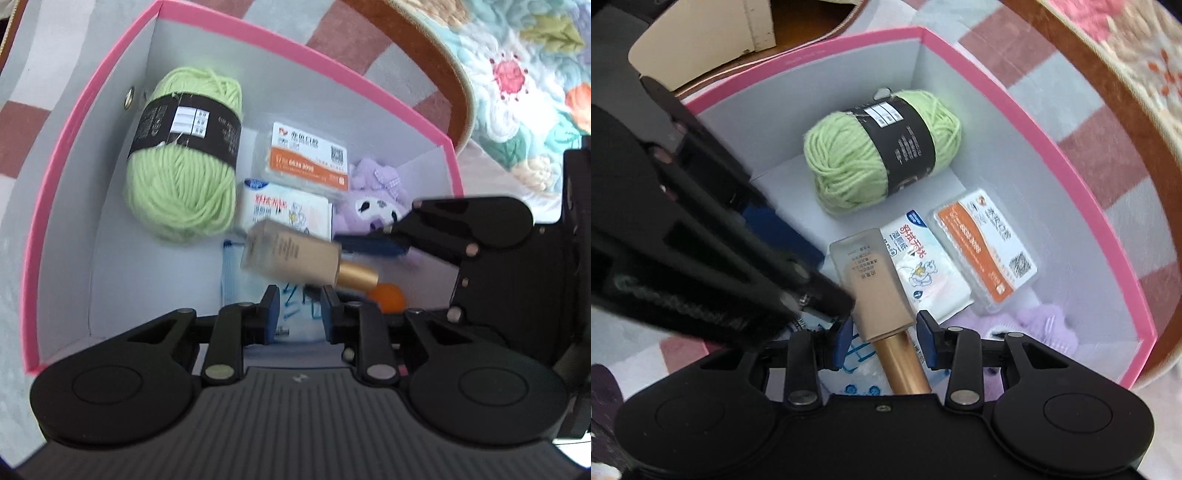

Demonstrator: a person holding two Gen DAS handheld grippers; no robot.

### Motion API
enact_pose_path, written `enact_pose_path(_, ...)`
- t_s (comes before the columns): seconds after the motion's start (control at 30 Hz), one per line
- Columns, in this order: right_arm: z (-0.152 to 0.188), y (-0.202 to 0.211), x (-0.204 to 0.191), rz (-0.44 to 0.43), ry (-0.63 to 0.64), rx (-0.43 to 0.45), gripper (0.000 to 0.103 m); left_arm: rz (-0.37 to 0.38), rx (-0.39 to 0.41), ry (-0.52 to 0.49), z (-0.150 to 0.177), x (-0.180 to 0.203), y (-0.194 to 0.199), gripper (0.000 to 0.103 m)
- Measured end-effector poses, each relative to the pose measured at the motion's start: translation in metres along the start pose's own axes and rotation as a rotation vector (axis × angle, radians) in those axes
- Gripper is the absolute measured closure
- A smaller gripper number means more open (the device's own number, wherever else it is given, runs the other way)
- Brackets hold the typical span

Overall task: Organize objects
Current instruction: 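Lower the bottle into the box and open the left tool, then withdraw the open left tool up from the box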

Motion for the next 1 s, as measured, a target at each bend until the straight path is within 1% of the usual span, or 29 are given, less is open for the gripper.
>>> enact_pose_path(0.07, 0.001, 0.002, -0.002, 0.009, 0.031, 0.021, 0.06, -0.044, 0.038, -0.037, 0.001, 0.002, 0.004, 0.081)
enact_pose_path(0.1, 0.001, 0.003, -0.002, 0.008, 0.04, 0.019, 0.06, -0.052, 0.053, -0.043, 0.001, 0.001, 0.005, 0.081)
enact_pose_path(0.17, 0.001, 0.003, 0.001, 0.003, 0.041, 0.001, 0.06, -0.049, 0.055, -0.032, -0.002, -0.003, 0.006, 0.081)
enact_pose_path(0.2, 0.001, 0.002, 0.003, -0.001, 0.03, -0.015, 0.06, -0.047, 0.057, -0.028, -0.003, -0.005, 0.007, 0.078)
enact_pose_path(0.27, 0.002, 0.005, 0.007, 0.006, -0.004, -0.036, 0.061, -0.05, 0.063, -0.028, -0.006, -0.008, 0.011, 0.075)
enact_pose_path(0.3, 0.003, 0.008, 0.009, 0.02, -0.021, -0.045, 0.056, -0.052, 0.065, -0.031, -0.007, -0.009, 0.012, 0.071)
enact_pose_path(0.33, 0.005, 0.011, 0.011, 0.037, -0.042, -0.044, 0.054, -0.05, 0.066, -0.033, -0.008, -0.009, 0.015, 0.067)
enact_pose_path(0.4, 0.01, 0.024, 0.014, 0.063, -0.108, -0.01, 0.049, -0.049, 0.068, -0.043, -0.01, -0.008, 0.02, 0.061)
enact_pose_path(0.43, 0.014, 0.031, 0.015, 0.08, -0.153, 0.01, 0.048, -0.054, 0.069, -0.062, -0.011, -0.005, 0.023, 0.058)
enact_pose_path(0.47, 0.018, 0.037, 0.015, 0.094, -0.203, 0.021, 0.043, -0.064, 0.069, -0.089, -0.01, -0.002, 0.026, 0.056)
enact_pose_path(0.5, 0.01, 0.038, 0.012, 0.105, -0.25, 0.035, 0.041, -0.081, 0.069, -0.112, -0.01, 0.001, 0.03, 0.051)
enact_pose_path(0.53, 0.011, 0.044, 0.017, 0.108, -0.298, 0.06, 0.041, -0.1, 0.071, -0.134, -0.01, 0.004, 0.035, 0.048)
enact_pose_path(0.6, 0.016, 0.063, 0.004, 0.109, -0.375, 0.118, 0.041, -0.124, 0.073, -0.175, -0.008, 0.01, 0.046, 0.045)
enact_pose_path(0.67, 0.018, 0.08, -0.002, 0.135, -0.434, 0.175, 0.037, -0.134, 0.078, -0.205, -0.005, 0.016, 0.059, 0.04)
enact_pose_path(0.7, 0.025, 0.092, -0.007, 0.148, -0.464, 0.202, 0.036, -0.137, 0.085, -0.215, -0.004, 0.018, 0.067, 0.037)
enact_pose_path(0.73, 0.025, 0.101, -0.01, 0.16, -0.492, 0.227, 0.036, -0.144, 0.092, -0.225, -0.002, 0.022, 0.074, 0.034)
enact_pose_path(0.8, 0.025, 0.117, -0.013, 0.181, -0.55, 0.275, 0.035, -0.164, 0.1, -0.25, 0.0, 0.03, 0.088, 0.031)
enact_pose_path(0.87, 0.024, 0.132, -0.021, 0.202, -0.594, 0.319, 0.034, -0.189, 0.114, -0.267, 0.002, 0.037, 0.102, 0.028)
enact_pose_path(0.93, 0.023, 0.14, -0.028, 0.229, -0.627, 0.344, 0.033, -0.203, 0.132, -0.28, 0.006, 0.043, 0.117, 0.02)
enact_pose_path(1.0, 0.025, 0.152, -0.032, 0.244, -0.656, 0.366, 0.033, -0.215, 0.153, -0.291, 0.01, 0.048, 0.131, 0.017)
Point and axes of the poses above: each gripper's, at about its wrist camera, not at the fingertips, and y roughly against the way its jaws point, x to its right, z to its underside, the point moved 3 cm from there along -y, roughly the way its jaws point, and after that the axes turned 8 degrees about x, right-handed, at the moved point
